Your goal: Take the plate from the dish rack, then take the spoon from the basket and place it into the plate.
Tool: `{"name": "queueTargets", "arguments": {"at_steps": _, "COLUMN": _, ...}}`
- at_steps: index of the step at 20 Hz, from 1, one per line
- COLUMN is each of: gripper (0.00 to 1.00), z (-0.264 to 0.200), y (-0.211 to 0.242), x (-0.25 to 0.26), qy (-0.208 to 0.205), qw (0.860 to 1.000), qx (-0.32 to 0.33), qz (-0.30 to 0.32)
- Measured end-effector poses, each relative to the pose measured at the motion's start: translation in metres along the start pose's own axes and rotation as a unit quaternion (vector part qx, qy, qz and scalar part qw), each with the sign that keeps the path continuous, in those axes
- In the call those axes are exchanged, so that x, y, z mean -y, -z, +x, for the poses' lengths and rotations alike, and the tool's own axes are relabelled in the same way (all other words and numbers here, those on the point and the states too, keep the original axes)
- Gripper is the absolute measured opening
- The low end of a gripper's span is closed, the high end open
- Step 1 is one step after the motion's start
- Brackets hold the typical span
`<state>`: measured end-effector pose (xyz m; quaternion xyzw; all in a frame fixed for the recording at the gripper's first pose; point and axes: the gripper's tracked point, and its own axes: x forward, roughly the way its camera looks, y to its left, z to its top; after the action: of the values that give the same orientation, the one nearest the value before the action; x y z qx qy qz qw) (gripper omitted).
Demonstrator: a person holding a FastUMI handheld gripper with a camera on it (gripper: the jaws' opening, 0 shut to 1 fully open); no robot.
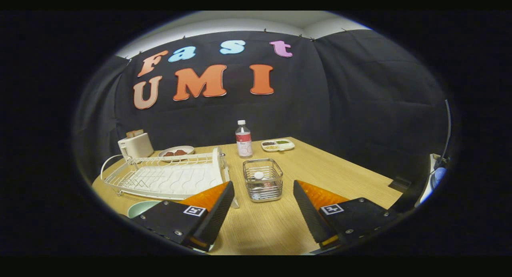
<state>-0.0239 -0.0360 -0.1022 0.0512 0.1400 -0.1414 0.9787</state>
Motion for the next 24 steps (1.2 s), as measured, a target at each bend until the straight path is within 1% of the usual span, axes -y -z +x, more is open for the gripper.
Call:
{"name": "queueTargets", "arguments": {"at_steps": 1, "gripper": 0.86, "z": 0.005, "y": 0.001, "x": -0.002, "qy": -0.004, "qw": 1.000, "qx": 0.001, "qz": -0.003}}
{"name": "queueTargets", "arguments": {"at_steps": 2, "gripper": 0.79, "z": 0.011, "y": 0.003, "x": -0.002, "qy": -0.006, "qw": 1.000, "qx": -0.001, "qz": -0.008}}
{"name": "queueTargets", "arguments": {"at_steps": 3, "gripper": 0.76, "z": 0.015, "y": 0.003, "x": -0.003, "qy": -0.006, "qw": 1.000, "qx": -0.002, "qz": -0.012}}
{"name": "queueTargets", "arguments": {"at_steps": 4, "gripper": 0.69, "z": 0.021, "y": 0.002, "x": -0.003, "qy": -0.006, "qw": 1.000, "qx": 0.000, "qz": -0.013}}
{"name": "queueTargets", "arguments": {"at_steps": 5, "gripper": 0.66, "z": 0.025, "y": 0.001, "x": -0.004, "qy": -0.007, "qw": 1.000, "qx": 0.002, "qz": -0.012}}
{"name": "queueTargets", "arguments": {"at_steps": 6, "gripper": 0.58, "z": 0.028, "y": -0.002, "x": -0.007, "qy": -0.012, "qw": 1.000, "qx": 0.006, "qz": -0.010}}
{"name": "queueTargets", "arguments": {"at_steps": 11, "gripper": 0.39, "z": 0.048, "y": 0.002, "x": -0.014, "qy": -0.024, "qw": 1.000, "qx": 0.000, "qz": -0.004}}
{"name": "queueTargets", "arguments": {"at_steps": 15, "gripper": 0.23, "z": 0.056, "y": 0.007, "x": -0.009, "qy": -0.017, "qw": 1.000, "qx": -0.004, "qz": -0.005}}
{"name": "queueTargets", "arguments": {"at_steps": 17, "gripper": 0.15, "z": 0.056, "y": 0.005, "x": -0.010, "qy": -0.021, "qw": 1.000, "qx": 0.000, "qz": 0.000}}
{"name": "queueTargets", "arguments": {"at_steps": 20, "gripper": 0.08, "z": 0.056, "y": 0.003, "x": -0.007, "qy": -0.020, "qw": 1.000, "qx": 0.002, "qz": 0.017}}
{"name": "queueTargets", "arguments": {"at_steps": 22, "gripper": 0.08, "z": 0.056, "y": 0.001, "x": 0.001, "qy": -0.008, "qw": 1.000, "qx": 0.007, "qz": 0.018}}
{"name": "queueTargets", "arguments": {"at_steps": 24, "gripper": 0.07, "z": 0.051, "y": -0.002, "x": 0.003, "qy": -0.008, "qw": 1.000, "qx": 0.005, "qz": 0.022}}
